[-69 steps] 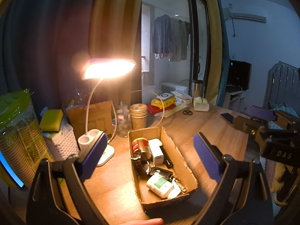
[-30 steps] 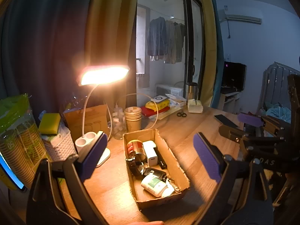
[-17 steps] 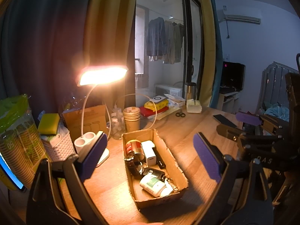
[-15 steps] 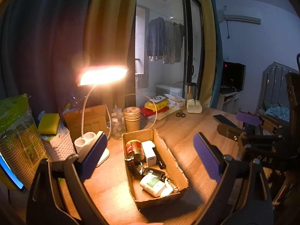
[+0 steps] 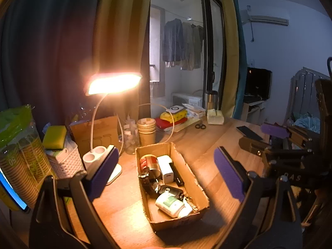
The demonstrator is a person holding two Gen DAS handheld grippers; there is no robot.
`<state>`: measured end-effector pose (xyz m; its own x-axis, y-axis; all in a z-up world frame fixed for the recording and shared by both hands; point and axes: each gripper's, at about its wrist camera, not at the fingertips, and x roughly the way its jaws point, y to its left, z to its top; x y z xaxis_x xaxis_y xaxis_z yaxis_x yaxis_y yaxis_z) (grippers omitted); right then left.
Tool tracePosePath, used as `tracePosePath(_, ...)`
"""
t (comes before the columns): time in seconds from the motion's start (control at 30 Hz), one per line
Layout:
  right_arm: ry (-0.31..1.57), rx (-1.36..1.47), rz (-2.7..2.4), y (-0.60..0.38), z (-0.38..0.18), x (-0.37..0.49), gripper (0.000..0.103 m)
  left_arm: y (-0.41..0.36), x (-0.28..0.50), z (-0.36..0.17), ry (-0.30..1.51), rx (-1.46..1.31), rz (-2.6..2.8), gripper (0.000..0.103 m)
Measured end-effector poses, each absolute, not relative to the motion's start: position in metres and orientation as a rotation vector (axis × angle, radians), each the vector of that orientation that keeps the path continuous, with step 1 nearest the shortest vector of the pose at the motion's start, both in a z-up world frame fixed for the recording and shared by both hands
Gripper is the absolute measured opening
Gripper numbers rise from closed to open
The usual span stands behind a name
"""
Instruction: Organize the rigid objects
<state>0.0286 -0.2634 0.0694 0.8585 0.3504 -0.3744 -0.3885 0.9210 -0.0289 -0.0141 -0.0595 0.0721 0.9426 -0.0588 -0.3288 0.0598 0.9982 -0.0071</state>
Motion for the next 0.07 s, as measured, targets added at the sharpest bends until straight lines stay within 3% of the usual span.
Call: tracePosePath(0.07, 0.373, -0.105, 0.39, -0.2637, 0.0691, 0.0285, 0.075, -0.0594, -0.0145, 0.0723, 0.333, 0.001, -0.062, 0.094)
